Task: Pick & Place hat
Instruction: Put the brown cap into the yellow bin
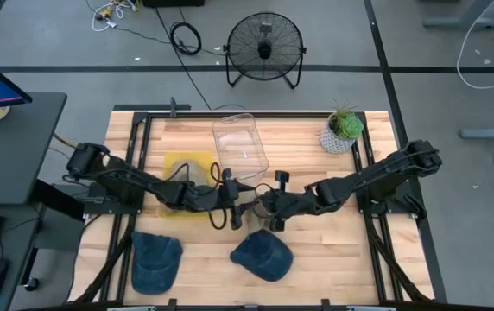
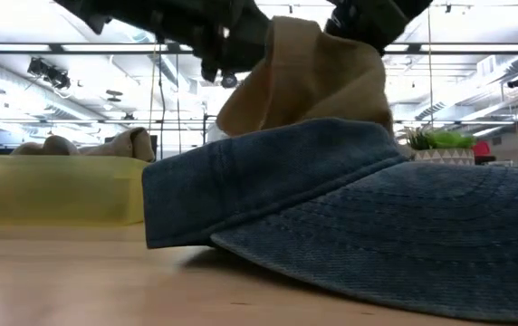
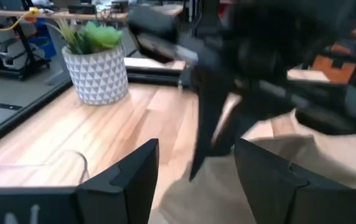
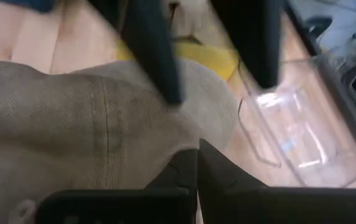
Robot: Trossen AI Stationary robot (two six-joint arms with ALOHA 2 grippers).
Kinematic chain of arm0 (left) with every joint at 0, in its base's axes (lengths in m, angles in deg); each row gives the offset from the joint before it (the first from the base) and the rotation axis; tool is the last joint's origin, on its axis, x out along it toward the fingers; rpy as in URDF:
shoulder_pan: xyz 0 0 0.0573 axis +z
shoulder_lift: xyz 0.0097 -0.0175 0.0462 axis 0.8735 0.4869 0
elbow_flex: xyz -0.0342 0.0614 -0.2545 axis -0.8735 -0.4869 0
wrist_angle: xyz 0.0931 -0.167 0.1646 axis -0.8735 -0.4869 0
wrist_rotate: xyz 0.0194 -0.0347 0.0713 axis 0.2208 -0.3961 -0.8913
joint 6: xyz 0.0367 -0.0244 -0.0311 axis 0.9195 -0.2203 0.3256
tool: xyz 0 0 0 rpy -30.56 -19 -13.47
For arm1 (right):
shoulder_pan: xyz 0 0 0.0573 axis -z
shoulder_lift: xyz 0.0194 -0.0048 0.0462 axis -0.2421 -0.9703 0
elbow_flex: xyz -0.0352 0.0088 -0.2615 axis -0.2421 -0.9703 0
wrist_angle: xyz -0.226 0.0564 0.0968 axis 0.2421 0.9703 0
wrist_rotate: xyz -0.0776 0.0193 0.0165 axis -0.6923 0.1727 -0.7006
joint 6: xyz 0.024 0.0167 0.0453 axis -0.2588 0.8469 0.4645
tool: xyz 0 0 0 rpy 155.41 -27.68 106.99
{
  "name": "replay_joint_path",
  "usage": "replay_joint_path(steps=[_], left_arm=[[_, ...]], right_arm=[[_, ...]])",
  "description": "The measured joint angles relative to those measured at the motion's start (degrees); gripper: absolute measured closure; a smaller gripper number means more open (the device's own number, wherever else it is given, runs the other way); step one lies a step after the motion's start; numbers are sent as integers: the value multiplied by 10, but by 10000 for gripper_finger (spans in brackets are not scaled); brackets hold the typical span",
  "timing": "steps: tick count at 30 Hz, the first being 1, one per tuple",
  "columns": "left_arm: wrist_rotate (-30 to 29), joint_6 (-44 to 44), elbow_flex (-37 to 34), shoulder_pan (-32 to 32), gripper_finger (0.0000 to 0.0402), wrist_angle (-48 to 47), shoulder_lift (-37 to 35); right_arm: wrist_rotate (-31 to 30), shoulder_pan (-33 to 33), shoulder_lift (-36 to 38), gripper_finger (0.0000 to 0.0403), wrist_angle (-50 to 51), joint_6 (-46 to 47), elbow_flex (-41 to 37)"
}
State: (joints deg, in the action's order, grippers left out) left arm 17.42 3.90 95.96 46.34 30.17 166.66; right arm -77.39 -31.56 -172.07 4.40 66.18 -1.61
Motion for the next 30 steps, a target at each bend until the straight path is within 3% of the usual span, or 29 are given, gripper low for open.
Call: replay_joint_path(steps=[16, 20, 27, 30], left_arm=[[14, -26, 3, -3, 198, -101, 23], [14, -8, 3, -2, 245, -106, 23], [33, -5, 0, -2, 376, -127, 26], [32, -5, 0, -1, 393, -131, 25]], right_arm=[[10, -14, 0, 403, -49, -64, -1], [15, -15, 0, 403, -49, -55, -1], [20, -17, 1, 400, -47, -23, 0], [20, -17, 1, 385, -43, 3, 0]])
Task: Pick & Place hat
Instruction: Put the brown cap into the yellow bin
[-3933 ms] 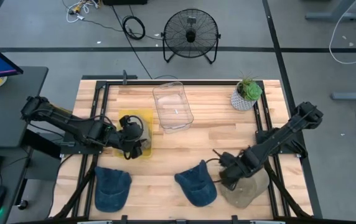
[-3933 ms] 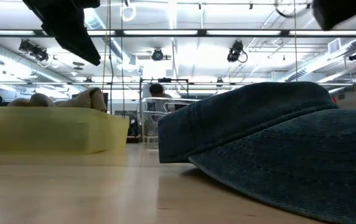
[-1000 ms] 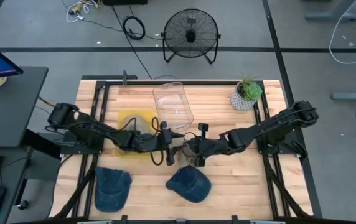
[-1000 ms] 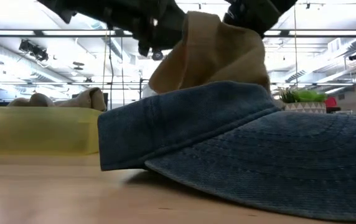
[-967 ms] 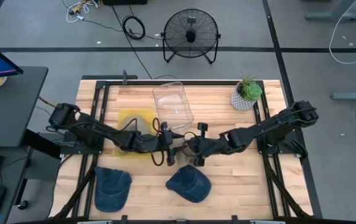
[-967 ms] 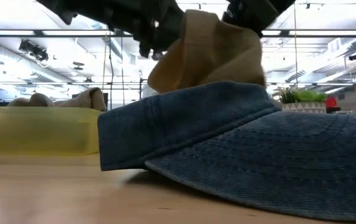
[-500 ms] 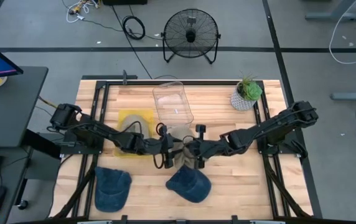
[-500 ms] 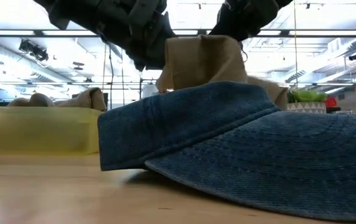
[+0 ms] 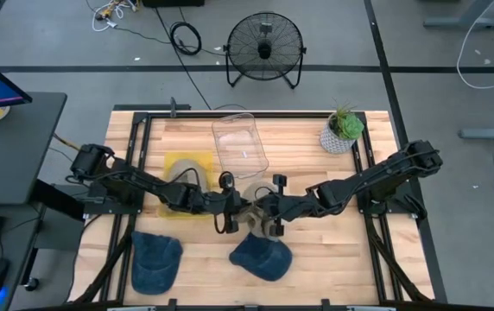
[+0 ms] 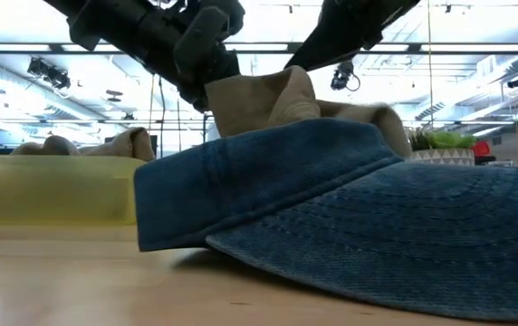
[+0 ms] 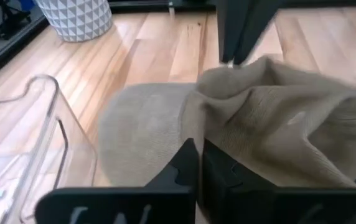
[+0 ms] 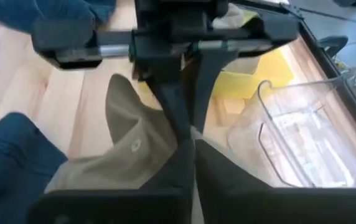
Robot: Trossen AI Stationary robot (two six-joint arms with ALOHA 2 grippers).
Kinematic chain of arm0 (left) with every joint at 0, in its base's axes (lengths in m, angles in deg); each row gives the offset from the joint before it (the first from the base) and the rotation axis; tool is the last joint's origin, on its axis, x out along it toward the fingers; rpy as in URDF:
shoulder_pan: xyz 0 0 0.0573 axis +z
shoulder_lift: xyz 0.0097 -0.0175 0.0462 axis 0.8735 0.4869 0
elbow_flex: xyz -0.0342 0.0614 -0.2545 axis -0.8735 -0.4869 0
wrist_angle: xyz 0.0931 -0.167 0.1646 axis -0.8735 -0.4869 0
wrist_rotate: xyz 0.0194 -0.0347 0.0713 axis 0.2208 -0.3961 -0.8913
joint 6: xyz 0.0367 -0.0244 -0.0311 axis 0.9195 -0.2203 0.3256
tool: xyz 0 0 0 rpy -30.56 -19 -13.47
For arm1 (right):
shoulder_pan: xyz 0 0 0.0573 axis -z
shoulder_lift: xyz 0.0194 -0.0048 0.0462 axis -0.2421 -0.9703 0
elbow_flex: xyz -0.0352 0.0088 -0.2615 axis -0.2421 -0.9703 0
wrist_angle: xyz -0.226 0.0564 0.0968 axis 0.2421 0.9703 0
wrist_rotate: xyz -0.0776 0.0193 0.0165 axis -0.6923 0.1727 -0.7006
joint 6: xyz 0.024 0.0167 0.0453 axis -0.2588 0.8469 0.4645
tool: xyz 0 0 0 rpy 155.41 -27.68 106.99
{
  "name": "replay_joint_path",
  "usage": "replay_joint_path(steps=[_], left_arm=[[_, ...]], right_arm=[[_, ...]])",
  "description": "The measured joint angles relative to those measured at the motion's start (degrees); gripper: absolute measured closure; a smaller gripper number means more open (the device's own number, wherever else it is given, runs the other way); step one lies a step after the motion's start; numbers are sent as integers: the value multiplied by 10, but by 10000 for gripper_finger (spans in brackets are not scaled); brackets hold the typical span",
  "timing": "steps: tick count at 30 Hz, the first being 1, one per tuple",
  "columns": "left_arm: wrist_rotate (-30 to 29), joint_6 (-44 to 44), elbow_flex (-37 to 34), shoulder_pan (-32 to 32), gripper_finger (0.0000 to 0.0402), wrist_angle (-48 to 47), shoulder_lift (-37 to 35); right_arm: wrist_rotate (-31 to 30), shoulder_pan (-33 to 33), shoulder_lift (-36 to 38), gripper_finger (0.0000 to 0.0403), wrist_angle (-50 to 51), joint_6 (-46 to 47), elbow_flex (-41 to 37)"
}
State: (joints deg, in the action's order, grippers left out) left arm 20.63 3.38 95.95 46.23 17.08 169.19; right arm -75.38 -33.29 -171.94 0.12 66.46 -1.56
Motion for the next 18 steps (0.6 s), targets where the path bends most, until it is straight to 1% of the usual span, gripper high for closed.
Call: replay_joint_path(steps=[5, 8, 10, 13, 18], left_arm=[[-5, 13, 4, -9, 397, -4, -18], [-23, 28, 18, -20, 397, -39, -47], [-42, 50, 32, -30, 398, -86, -68], [-80, 52, 60, -42, 398, -181, -105], [-136, -12, 113, -60, 398, -383, -158]], right_arm=[[-1, -10, 0, 337, 17, 0, 0], [-1, -14, 0, 304, 21, 23, 0], [-2, -19, 0, 284, 23, 29, 0], [-3, -24, 0, 258, 31, 30, 0], [0, -28, 0, 233, 39, 46, 0]])
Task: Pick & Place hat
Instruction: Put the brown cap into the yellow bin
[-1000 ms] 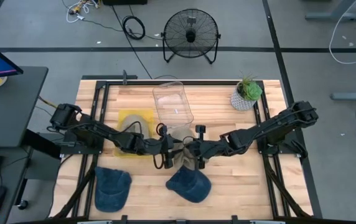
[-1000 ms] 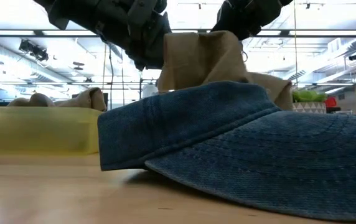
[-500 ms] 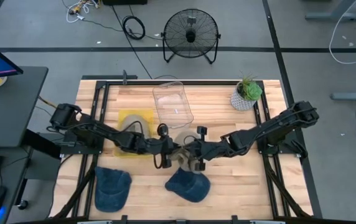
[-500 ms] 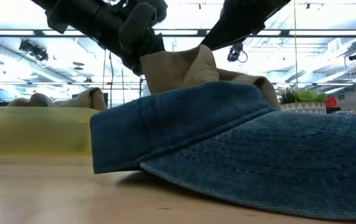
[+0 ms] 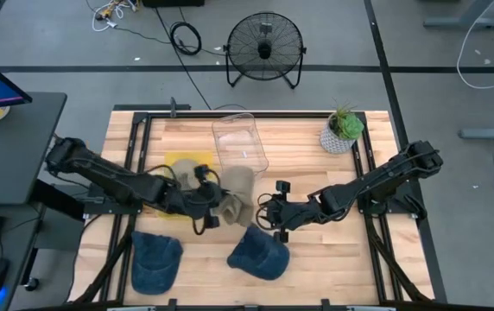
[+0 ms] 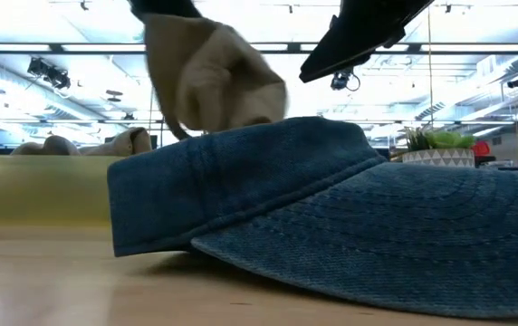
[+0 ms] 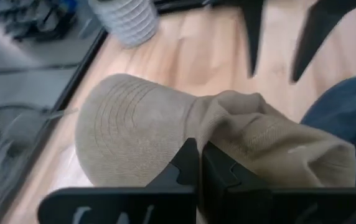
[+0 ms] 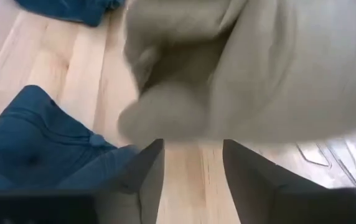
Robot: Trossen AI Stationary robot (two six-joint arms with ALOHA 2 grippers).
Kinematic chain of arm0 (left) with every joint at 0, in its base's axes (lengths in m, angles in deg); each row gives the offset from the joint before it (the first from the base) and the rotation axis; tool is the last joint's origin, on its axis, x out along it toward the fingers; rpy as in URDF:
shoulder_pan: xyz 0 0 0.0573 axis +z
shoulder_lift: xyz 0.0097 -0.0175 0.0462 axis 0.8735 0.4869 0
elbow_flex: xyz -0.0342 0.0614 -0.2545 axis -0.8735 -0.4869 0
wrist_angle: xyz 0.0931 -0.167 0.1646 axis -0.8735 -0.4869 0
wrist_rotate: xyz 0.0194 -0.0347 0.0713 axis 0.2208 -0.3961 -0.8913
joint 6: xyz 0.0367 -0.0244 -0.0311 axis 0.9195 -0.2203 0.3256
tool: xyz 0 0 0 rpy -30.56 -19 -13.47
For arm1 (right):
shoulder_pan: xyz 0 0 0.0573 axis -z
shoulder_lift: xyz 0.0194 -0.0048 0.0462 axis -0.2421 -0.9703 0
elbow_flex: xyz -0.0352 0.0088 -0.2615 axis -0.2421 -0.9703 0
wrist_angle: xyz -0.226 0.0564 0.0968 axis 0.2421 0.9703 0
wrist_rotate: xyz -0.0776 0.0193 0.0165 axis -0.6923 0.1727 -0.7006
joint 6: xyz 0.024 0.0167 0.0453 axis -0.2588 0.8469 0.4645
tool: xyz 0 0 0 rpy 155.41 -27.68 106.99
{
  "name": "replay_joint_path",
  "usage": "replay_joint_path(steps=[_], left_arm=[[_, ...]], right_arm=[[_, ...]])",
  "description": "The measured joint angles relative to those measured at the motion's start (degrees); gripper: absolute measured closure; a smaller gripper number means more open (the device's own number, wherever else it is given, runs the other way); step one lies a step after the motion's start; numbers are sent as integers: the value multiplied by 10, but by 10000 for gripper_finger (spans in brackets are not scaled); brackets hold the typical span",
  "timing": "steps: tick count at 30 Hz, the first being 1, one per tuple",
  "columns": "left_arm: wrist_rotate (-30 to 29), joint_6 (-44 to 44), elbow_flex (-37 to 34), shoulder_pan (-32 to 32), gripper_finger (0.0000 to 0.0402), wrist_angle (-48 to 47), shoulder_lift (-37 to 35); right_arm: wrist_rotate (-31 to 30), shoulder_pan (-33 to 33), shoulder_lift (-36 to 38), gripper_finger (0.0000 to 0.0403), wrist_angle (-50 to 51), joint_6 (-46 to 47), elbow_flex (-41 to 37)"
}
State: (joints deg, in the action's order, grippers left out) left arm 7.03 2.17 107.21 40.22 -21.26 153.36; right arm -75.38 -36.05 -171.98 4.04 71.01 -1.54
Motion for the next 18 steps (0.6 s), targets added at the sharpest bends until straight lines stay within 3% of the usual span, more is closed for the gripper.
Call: replay_joint_path(steps=[4, 12, 18], left_arm=[[-35, -60, 31, -15, 398, -111, -40], [-49, -177, 55, -38, 398, -324, -107], [-59, -339, 39, -40, 398, -498, -114]], right_arm=[[-1, 1, 0, 228, 11, 1, -1], [-1, 1, 0, 236, 15, 14, -1], [-1, 1, 0, 239, 16, 13, -1]])
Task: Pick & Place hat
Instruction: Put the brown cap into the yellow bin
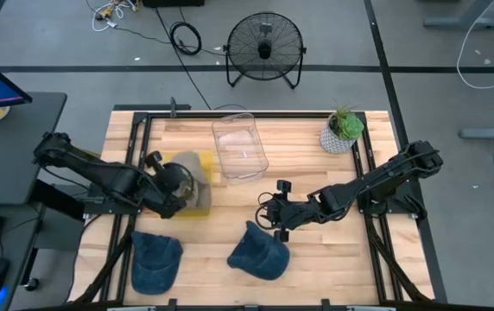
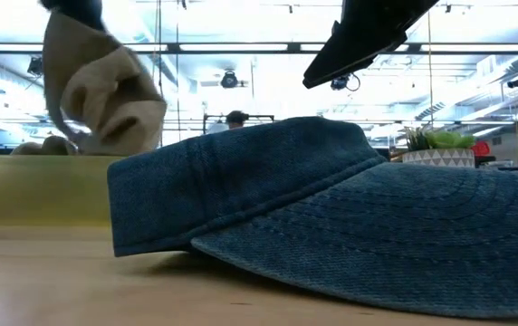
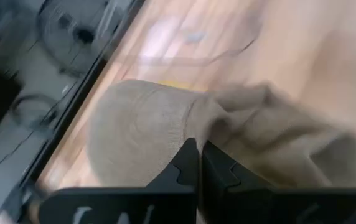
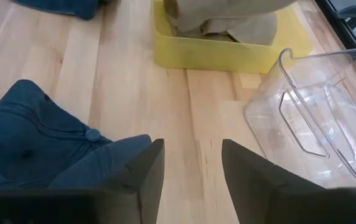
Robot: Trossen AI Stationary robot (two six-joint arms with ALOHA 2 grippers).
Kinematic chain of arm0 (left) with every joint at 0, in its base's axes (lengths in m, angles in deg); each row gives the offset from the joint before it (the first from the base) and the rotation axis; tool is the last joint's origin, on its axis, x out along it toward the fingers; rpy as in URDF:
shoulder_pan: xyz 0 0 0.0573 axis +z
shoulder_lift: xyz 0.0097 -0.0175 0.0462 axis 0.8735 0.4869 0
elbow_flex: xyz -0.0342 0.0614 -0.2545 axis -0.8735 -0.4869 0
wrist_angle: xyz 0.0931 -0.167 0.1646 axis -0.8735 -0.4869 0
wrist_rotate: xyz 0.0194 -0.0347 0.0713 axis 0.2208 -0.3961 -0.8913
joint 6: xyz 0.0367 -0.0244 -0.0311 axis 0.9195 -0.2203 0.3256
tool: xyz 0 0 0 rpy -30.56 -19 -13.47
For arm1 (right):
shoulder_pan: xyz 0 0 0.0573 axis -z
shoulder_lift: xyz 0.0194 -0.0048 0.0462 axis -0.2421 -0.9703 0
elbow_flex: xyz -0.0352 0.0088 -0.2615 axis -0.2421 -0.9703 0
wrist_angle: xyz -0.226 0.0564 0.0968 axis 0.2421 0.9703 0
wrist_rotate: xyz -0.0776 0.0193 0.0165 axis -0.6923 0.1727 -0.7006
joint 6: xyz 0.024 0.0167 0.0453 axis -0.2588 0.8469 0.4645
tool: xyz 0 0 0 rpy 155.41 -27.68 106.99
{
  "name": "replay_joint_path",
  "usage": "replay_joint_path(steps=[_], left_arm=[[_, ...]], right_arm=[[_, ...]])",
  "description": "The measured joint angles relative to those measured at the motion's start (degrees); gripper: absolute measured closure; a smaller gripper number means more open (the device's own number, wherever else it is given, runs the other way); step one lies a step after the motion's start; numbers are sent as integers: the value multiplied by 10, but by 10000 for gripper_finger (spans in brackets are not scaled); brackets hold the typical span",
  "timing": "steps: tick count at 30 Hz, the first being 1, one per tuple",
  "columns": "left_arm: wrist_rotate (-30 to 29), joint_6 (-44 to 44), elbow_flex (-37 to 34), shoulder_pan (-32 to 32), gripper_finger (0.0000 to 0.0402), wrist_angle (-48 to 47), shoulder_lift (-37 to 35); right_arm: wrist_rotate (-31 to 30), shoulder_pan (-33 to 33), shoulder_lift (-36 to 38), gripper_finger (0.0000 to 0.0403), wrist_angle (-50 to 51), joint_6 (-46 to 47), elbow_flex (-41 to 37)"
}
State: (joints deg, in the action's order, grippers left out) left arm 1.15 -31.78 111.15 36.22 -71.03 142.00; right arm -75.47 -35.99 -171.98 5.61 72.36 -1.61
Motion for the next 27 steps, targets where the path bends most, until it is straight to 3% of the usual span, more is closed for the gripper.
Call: replay_joint_path(steps=[3, 10, 15, 21, 27], left_arm=[[-1, -34, -49, 0, 398, -5, 1], [15, -61, -207, 0, 399, 114, 1], [40, -101, -279, 1, 397, 117, 1], [72, -120, -283, 1, 355, 113, 1], [84, -116, -203, 1, 290, 43, 2]], right_arm=[[0, 0, 0, 239, 0, 0, 0], [0, 1, 0, 238, 0, 0, 0], [0, 1, 0, 238, 0, 0, 0], [0, 2, 0, 238, 0, 0, 0], [0, 2, 0, 238, -1, 0, 0]])
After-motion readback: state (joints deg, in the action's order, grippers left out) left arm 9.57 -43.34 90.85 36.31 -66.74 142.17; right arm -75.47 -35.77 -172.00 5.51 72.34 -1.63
